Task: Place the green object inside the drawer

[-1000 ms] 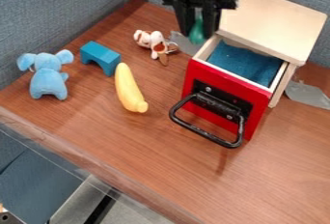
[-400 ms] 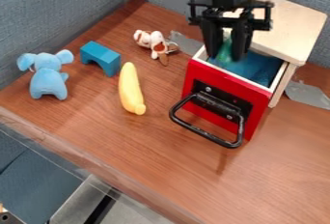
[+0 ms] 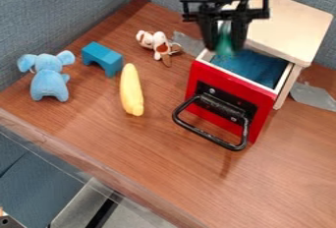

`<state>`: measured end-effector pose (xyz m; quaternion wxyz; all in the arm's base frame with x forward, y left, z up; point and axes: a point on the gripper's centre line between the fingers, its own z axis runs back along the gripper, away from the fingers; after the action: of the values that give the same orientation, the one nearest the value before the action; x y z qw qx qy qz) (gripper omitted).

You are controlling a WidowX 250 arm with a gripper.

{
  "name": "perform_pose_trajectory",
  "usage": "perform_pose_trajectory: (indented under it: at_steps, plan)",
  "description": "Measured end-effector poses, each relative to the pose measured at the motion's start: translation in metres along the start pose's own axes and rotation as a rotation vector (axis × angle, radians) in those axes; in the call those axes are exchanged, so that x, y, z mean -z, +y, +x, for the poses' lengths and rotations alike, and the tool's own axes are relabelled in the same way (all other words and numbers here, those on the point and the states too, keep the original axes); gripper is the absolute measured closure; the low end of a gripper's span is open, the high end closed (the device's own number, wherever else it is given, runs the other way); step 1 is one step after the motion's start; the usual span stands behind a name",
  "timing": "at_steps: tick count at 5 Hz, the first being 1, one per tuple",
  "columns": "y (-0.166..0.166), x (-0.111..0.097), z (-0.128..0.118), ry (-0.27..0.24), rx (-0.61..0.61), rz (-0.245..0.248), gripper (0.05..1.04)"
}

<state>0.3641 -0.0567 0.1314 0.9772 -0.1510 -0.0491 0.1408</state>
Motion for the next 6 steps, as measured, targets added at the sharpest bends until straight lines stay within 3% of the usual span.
perform_pose_trajectory:
  at_steps: [1,2,3,4,6]
  plan:
    - [-0.018,-0.016,-0.005,-0.102,-0.22,0.04,0.621]
    - [-0.037,-0.019,-0.014,-0.146,-0.464,0.086,0.621]
    - [-0.061,-0.023,-0.017,-0.176,-0.606,0.136,0.621]
    - [-0.065,-0.012,-0.01,-0.156,-0.675,0.141,0.621]
    - [-0.031,-0.005,0.012,-0.184,-0.762,0.134,0.621]
